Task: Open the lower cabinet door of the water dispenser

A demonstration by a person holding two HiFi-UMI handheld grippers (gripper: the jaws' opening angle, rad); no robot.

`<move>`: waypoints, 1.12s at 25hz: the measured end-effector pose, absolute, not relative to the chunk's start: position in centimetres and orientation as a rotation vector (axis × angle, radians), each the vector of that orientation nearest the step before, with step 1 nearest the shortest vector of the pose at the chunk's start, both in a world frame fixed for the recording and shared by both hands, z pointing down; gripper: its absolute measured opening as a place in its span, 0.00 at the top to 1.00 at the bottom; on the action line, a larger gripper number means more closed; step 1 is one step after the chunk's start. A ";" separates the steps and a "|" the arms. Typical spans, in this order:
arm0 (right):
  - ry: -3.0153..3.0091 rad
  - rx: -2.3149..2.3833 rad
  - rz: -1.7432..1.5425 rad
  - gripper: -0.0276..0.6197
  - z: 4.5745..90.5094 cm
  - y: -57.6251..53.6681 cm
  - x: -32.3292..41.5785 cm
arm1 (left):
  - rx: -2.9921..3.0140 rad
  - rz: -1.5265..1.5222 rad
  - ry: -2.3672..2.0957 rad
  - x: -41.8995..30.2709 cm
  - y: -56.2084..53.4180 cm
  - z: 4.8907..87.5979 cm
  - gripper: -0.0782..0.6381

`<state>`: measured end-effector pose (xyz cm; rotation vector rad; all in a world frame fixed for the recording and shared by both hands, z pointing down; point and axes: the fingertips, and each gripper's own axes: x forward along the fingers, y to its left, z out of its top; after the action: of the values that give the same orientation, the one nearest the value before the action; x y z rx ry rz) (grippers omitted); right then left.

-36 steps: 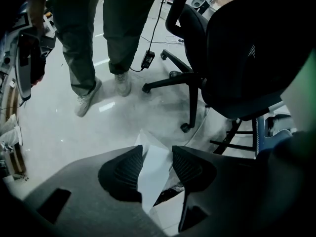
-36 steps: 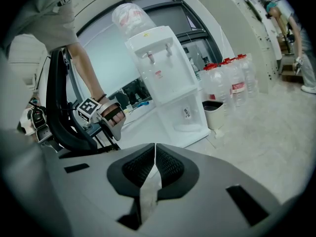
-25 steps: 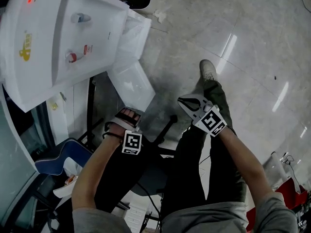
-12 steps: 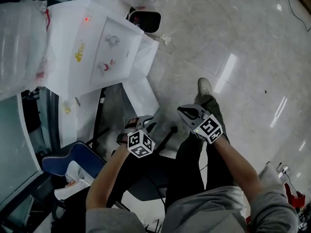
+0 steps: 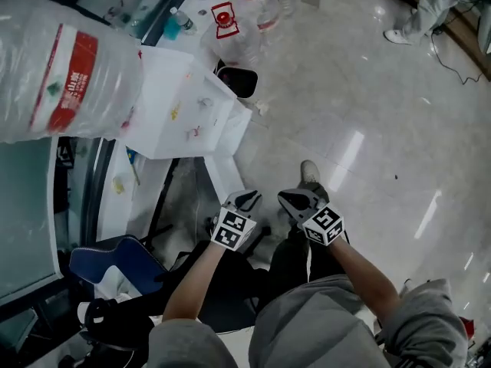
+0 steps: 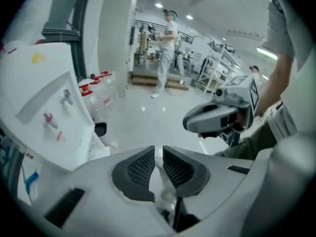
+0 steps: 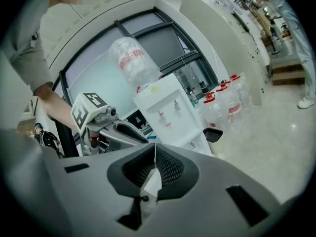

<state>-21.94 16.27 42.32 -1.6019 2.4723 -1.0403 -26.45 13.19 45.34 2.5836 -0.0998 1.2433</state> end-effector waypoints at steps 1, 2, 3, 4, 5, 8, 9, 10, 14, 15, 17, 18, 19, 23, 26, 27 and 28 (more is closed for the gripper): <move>2.448 -1.603 -1.040 0.93 41.2 16.3 -21.3 | 2.570 1.171 -0.157 -25.8 12.7 43.9 0.81; 2.421 -1.603 -1.044 0.93 40.0 16.3 -20.7 | 2.553 1.101 -0.208 -25.2 12.3 42.4 0.82; 2.398 -1.603 -1.049 0.93 39.0 16.4 -20.1 | 2.536 1.034 -0.251 -24.8 12.1 40.8 0.83; 2.382 -1.604 -1.051 0.93 37.9 16.5 -19.5 | 2.525 0.975 -0.285 -24.4 12.0 39.3 0.84; 2.370 -1.604 -1.051 0.93 36.7 16.7 -18.9 | 2.520 0.923 -0.309 -24.1 12.1 37.8 0.84; 2.294 -1.573 -1.055 0.93 33.0 17.0 -17.4 | 2.502 0.779 -0.342 -23.5 12.6 33.6 0.85; 2.261 -1.553 -1.064 0.93 31.8 17.1 -16.9 | 2.492 0.725 -0.346 -23.3 12.9 32.2 0.86; 2.233 -1.533 -1.074 0.94 30.6 17.3 -16.6 | 2.482 0.670 -0.350 -23.1 13.2 30.8 0.87; 2.124 -1.436 -1.123 0.94 26.2 18.7 -15.5 | 2.458 0.455 -0.366 -21.7 14.3 25.6 0.88; 2.086 -1.404 -1.135 0.94 25.2 19.0 -15.4 | 2.447 0.405 -0.371 -21.6 14.5 24.4 0.88; 2.032 -1.359 -1.140 0.94 23.3 19.8 -15.4 | 2.420 0.315 -0.374 -21.6 15.2 22.3 0.88; 2.020 -1.349 -1.131 0.94 22.4 20.1 -15.4 | 2.409 0.278 -0.374 -21.7 15.6 21.4 0.88; 2.016 -1.344 -1.116 0.94 21.6 20.4 -15.4 | 2.403 0.247 -0.375 -21.7 15.9 20.7 0.88; 2.062 -1.326 -1.023 0.94 18.3 20.7 -16.2 | 2.394 0.166 -0.383 -22.2 17.1 18.7 0.88; 2.136 -1.334 -0.945 0.94 16.7 20.8 -17.0 | 2.421 0.125 -0.390 -22.4 17.8 17.6 0.88; 2.157 -1.334 -0.924 0.94 16.4 20.8 -17.3 | 2.437 0.115 -0.393 -22.5 18.0 17.2 0.88; 2.174 -1.331 -0.908 0.94 16.2 20.8 -17.6 | 2.453 0.107 -0.395 -22.6 18.1 16.9 0.88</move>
<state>-17.63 20.78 16.24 -1.3310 2.1740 -0.9077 -22.58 18.14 16.95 2.4530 -0.3952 0.1074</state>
